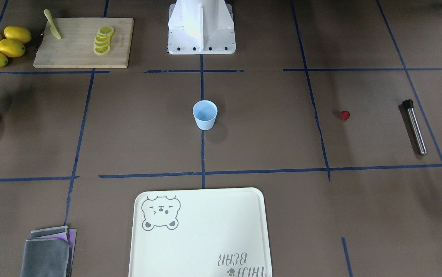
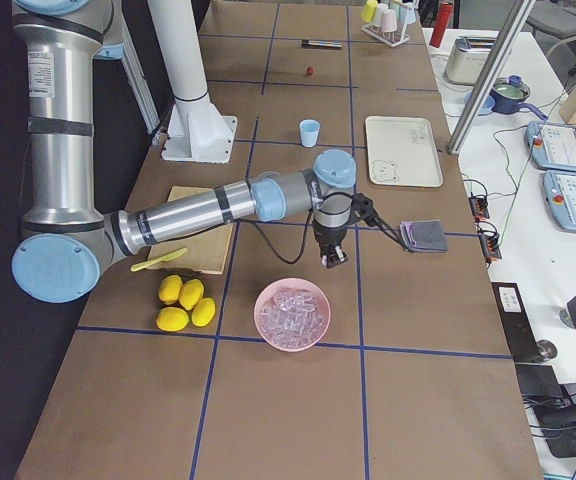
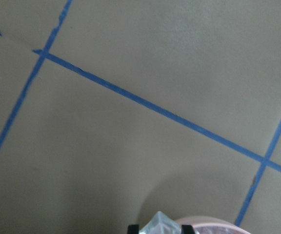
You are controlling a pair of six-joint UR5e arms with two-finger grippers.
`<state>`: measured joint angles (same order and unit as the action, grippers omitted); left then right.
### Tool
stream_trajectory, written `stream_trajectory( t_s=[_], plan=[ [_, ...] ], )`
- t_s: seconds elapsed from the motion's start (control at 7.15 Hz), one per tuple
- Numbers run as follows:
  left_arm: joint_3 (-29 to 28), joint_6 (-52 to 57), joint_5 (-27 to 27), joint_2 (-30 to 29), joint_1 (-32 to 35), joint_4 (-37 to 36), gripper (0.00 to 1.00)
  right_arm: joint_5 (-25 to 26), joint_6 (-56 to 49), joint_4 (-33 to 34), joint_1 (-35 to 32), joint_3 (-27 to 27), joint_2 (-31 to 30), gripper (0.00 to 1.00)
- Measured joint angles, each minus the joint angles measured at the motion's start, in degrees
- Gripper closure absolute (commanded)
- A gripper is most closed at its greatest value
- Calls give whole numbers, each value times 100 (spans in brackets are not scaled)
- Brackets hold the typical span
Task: Mash ice and strawberries in cup
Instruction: 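Carry the pink ice bowl over the blue cup with the right gripper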
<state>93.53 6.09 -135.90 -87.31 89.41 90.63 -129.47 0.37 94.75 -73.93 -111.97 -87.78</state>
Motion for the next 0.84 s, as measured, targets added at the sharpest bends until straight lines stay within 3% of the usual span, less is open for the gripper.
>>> stream_trajectory(
  t_s=[0.28, 0.56, 0.84],
  plan=[
    [50, 4, -8, -2, -6, 15, 0, 83, 790, 353, 714, -168, 737, 100],
    [42, 1, -7, -3, -20, 270, 0, 225, 1919, 1131, 1658, -182, 1880, 100],
    [3, 0, -12, 2, -27, 492, 0, 711, 3315, 1377, 2587, 105, 2926, 99]
  ],
)
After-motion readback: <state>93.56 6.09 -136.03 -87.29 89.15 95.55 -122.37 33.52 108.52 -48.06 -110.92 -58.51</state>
